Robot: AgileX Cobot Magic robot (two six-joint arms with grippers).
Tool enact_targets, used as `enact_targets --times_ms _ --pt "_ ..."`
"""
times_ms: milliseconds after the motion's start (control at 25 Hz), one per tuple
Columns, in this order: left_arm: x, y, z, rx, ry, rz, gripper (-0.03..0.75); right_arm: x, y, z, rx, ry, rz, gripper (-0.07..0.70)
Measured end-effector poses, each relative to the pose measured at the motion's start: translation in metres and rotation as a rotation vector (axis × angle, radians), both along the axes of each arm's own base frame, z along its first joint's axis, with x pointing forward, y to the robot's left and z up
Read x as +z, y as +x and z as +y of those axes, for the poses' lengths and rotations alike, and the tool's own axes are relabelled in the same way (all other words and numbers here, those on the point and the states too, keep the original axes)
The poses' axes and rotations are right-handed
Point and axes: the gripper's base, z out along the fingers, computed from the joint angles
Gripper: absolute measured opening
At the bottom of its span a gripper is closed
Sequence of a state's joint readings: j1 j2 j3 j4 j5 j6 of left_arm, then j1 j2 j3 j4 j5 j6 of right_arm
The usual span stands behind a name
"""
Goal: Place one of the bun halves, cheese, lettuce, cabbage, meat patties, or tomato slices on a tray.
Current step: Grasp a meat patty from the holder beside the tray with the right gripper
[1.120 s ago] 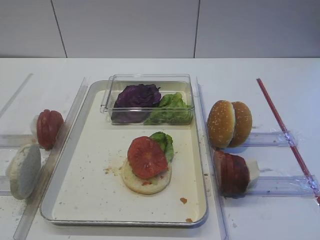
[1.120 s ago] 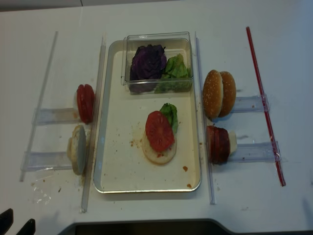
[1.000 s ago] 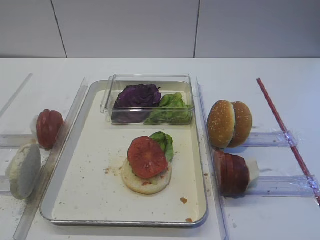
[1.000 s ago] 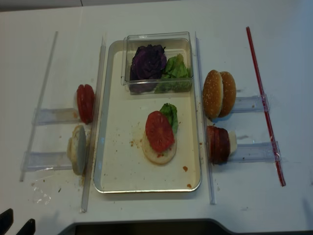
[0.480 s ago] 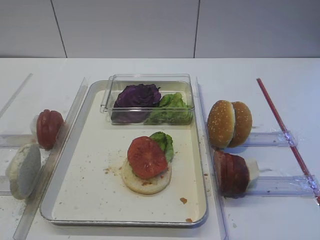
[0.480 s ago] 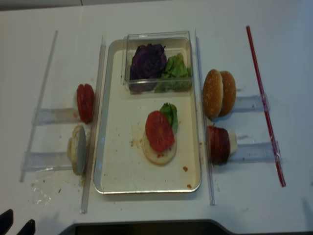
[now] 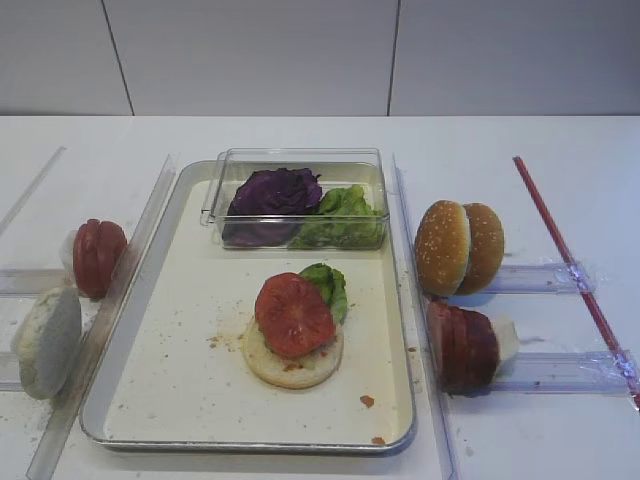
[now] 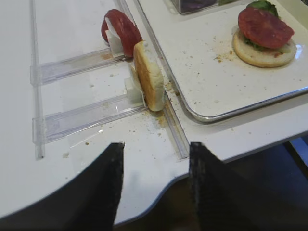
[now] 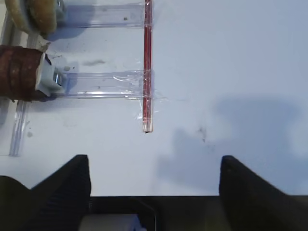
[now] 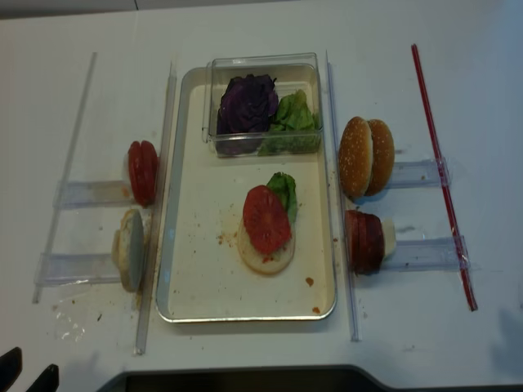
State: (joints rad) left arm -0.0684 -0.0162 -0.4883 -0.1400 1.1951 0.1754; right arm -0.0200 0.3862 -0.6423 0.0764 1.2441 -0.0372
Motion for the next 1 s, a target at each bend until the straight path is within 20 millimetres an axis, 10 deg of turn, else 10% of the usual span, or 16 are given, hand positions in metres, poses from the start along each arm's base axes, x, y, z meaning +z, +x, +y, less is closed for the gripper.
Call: enact_targets --times_ms 640,1000 --pt "0.000 0.000 0.000 0.000 0.000 0.000 0.305 0.039 0.104 0.003 -0.046 0.098 0.247 0.571" --pt "0.000 0.000 0.000 0.000 0.000 0.000 0.305 0.033 0.121 0.007 -0.048 0.152 0.310 0.571"
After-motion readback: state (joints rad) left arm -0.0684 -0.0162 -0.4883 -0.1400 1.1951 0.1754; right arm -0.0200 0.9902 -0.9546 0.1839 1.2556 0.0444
